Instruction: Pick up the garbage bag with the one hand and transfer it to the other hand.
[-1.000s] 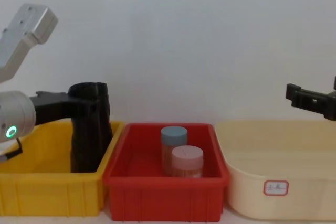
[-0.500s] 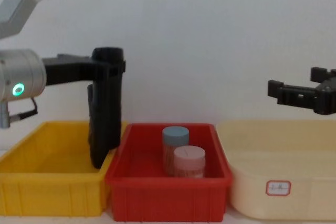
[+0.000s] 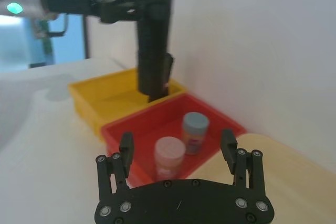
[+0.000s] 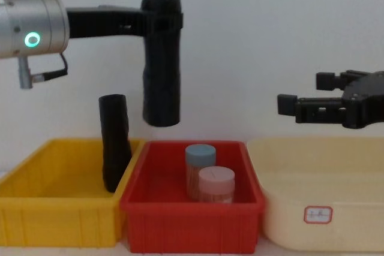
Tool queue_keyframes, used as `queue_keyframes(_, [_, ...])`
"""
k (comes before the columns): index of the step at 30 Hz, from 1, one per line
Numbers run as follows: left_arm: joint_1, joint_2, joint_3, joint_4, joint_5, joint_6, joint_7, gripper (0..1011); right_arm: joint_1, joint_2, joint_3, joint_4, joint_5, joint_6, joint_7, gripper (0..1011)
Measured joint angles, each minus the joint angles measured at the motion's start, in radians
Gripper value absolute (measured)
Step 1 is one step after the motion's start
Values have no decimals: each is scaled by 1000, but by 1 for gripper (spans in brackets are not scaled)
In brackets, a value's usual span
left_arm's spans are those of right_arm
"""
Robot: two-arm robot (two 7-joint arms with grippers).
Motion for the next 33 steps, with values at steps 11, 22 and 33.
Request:
queue_keyframes(11, [-56, 5, 33, -8, -59, 3, -131, 375, 96, 43, -59, 28, 37, 35, 159, 1001])
queue_keyframes(22, [-100, 10, 84, 3, -104, 0, -263, 375, 180, 60, -107, 66, 60, 61, 267, 1001])
queue_keyframes(33, [-121, 14, 117, 4, -128, -1, -329, 375, 230, 80, -128, 87, 55, 92, 282, 1001])
